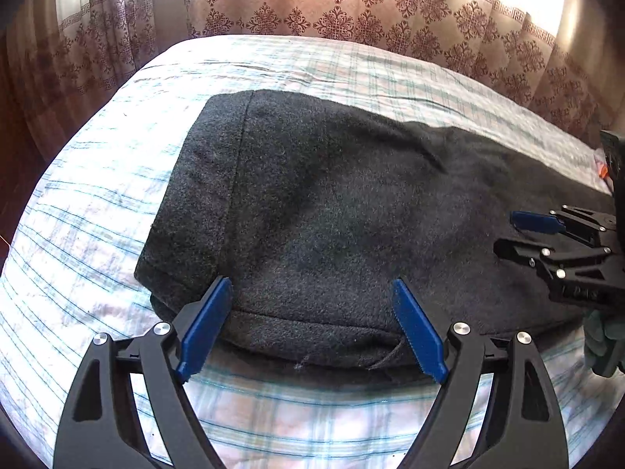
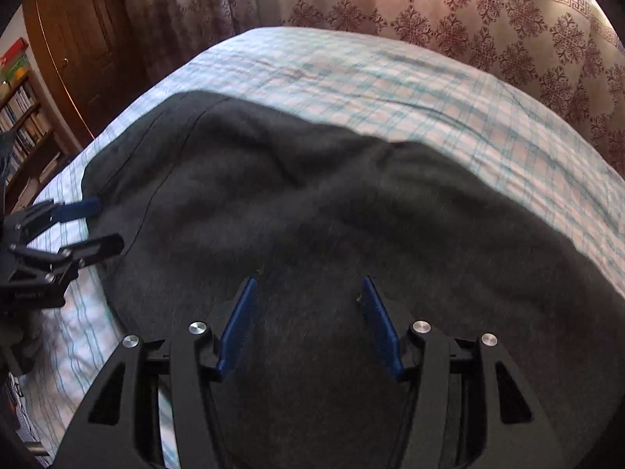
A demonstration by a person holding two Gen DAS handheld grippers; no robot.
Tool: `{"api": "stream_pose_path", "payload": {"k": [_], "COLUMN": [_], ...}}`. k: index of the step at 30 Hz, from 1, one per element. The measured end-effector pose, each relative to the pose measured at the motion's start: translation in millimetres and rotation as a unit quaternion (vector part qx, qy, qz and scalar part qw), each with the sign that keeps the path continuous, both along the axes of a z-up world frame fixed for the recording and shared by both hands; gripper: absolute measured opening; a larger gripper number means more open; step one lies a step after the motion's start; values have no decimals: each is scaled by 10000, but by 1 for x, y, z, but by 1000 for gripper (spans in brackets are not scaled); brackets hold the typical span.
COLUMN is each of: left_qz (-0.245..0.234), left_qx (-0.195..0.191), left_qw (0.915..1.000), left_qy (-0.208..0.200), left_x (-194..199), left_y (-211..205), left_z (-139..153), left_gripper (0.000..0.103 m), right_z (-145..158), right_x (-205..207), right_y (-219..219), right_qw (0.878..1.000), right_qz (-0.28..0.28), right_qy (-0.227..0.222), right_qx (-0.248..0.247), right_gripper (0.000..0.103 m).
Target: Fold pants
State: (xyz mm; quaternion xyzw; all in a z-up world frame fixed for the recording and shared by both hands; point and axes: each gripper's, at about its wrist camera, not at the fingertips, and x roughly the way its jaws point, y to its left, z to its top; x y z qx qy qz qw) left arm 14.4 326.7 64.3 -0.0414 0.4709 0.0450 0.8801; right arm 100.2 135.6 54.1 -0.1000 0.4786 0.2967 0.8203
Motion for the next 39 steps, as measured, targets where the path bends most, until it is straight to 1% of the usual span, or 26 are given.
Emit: {"api": "stream_pose_path", "payload": {"k": [1,3,6,7,10,12,13,14,16,17,18,19,22,24,27,31,33,34,36,38,39], "left_qz": [-8,-10,-36,-40,10,135,121,25,-216,-388,-576,-688,-827,-771,-738,-690,-631,-595,-569,-520,-480], "left_qx": [25,23,133,162,219,365,406,424,564,558,469,391,328,332,401,464,517,510,533,611,582], "left_qw": [10000,10000,9999,9999,9998,9992,9991,9991,9981,9975,9970,9967,9960,9963,9963,9963,9963,9966,9965,9963,9966], "left_qy": [9,-2,-14,-10,-1,13,-7,-58,-152,-190,-210,-185,-3,198,184,215,252,267,288,316,328], "left_x": [-3,-5,-5,-5,-3,0,0,0,1,1,2,3,7,8,4,4,5,5,3,4,4], "left_y": [-1,-2,-5,-6,-9,-19,-25,-34,-59,-72,-84,-93,-115,-121,-124,-127,-128,-128,-131,-133,-133], "left_z": [-2,-6,-9,-9,-4,4,8,13,21,23,24,22,5,-12,-21,-20,-19,-18,-19,-19,-18], "left_gripper": [85,85,85,85,85,85,85,85,85,85,87,91,91,91,91,92,93,96,98,99,99], "right_z": [-7,-12,-13,-12,-1,8,11,14,15,14,10,7,-6,-9,-13,-9,-3,-1,3,6,8], "right_x": [-9,-24,-32,-32,-34,-39,-42,-45,-51,-53,-56,-59,-66,-74,-77,-76,-81,-86,-91,-99,-103], "right_y": [-3,-9,-14,-16,-33,-57,-68,-83,-113,-126,-139,-150,-175,-182,-182,-194,-201,-207,-219,-235,-244], "right_qw": [10000,9998,9996,9996,9990,9974,9966,9952,9919,9901,9882,9868,9831,9833,9840,9832,9803,9780,9731,9673,9637], "right_qz": [-35,-122,-228,-241,-430,-692,-806,-953,-1257,-1397,-1522,-1607,-1799,-1800,-1753,-1821,-1961,-2058,-2267,-2487,-2605], "right_qy": [23,-87,-160,-121,-20,-60,-111,-184,-179,-134,-51,26,179,82,-34,72,111,112,67,72,77], "right_qx": [-87,-114,-100,-62,103,179,156,84,-17,-90,-152,-194,-279,-247,-301,-56,210,305,395,496,581], "right_gripper": [58,58,58,58,56,56,57,57,57,57,57,57,58,58,58,58,61,64,65,65,65]}}
